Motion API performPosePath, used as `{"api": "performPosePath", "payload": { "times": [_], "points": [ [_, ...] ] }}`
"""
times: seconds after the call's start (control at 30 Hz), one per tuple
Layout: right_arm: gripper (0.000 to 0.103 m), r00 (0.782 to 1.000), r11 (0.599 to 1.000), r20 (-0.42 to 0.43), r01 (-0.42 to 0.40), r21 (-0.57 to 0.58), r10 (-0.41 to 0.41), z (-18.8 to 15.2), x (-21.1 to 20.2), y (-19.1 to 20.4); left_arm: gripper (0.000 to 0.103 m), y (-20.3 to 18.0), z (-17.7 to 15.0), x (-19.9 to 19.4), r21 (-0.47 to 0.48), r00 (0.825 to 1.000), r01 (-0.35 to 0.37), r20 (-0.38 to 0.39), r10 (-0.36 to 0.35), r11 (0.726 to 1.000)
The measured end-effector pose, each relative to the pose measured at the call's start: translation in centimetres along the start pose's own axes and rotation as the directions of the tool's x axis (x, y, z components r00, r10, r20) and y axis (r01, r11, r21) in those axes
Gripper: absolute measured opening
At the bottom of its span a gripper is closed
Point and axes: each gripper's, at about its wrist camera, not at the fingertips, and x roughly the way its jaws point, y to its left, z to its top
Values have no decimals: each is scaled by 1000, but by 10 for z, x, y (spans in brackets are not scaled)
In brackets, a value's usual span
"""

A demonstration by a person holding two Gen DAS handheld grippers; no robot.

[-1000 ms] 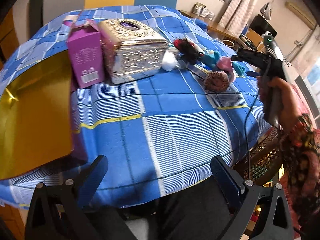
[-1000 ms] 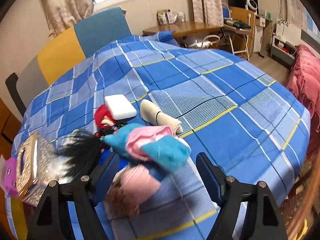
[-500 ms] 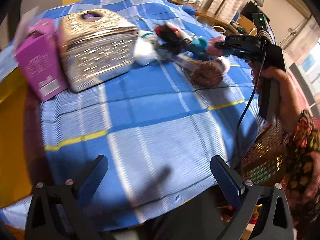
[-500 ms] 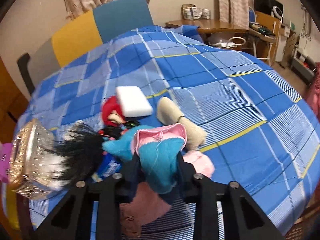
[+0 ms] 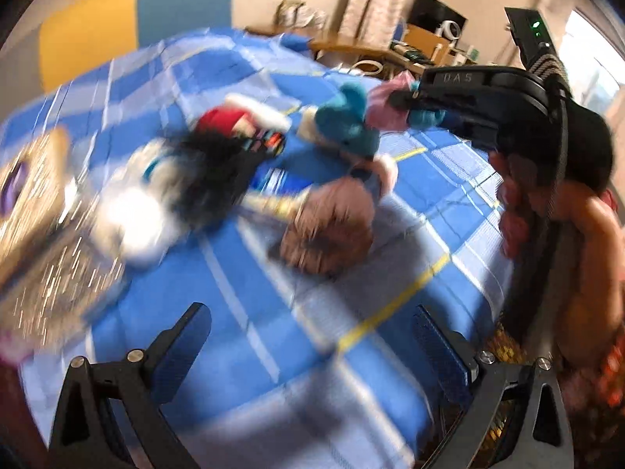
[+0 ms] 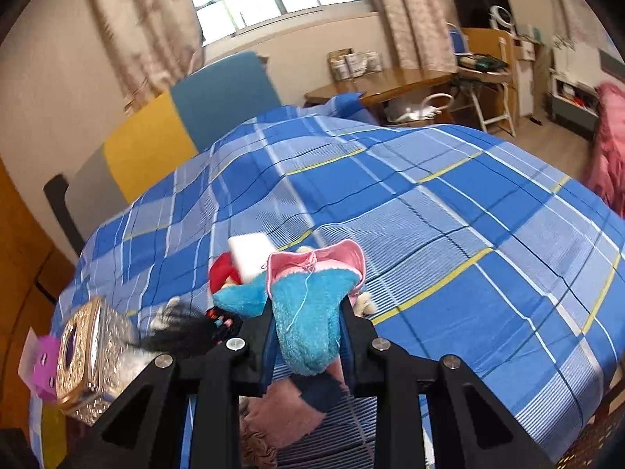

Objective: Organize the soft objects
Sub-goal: 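Grasp the brown satin scrunchie with the left gripper while the right gripper holds the plush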

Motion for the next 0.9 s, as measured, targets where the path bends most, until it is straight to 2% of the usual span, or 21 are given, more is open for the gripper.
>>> {"api": "performPosePath", "payload": {
  "times": [0.17, 0.33, 0.43, 0.57, 0.6, 0.63, 0.67, 0.7, 0.9],
  "points": [
    [26, 1000, 999, 1, 7, 35, -7, 3, 1, -9, 103, -4, 22, 32, 33, 1000, -5, 15, 4, 999],
    [26, 999, 999, 15, 27, 38, -28, 4, 0, -12, 103, -13, 27, 52, 82, 998, 37, 46, -41, 996],
    [26, 1000, 999, 12, 26, 43, -26, 3, 0, -13, 101, -17, 26, 58, 127, 998, 12, 61, -20, 992],
    [26, 999, 999, 22, 25, 37, -26, 3, -2, -12, 76, -1, 21, 71, 76, 999, 44, 25, -46, 996],
    [26, 1000, 999, 23, 20, 37, -21, 3, -2, -12, 66, 2, 20, 73, 71, 999, 52, 13, -53, 996],
    [26, 1000, 999, 23, 19, 34, -20, 2, -2, -11, 62, 4, 18, 76, 65, 998, 55, -1, -55, 996],
    [26, 999, 999, 23, 23, 30, -24, 2, -2, -10, 57, 6, 15, 74, 72, 999, 48, 15, -49, 996],
    [26, 999, 999, 24, 26, 25, -27, 2, -2, -9, 47, 7, 14, 73, 72, 998, 49, 21, -51, 996],
    [26, 999, 1000, 21, 30, -1, -30, 1, -1, -5, 19, 24, 3, 62, -2, 998, 65, 27, -65, 998]
  ]
}}
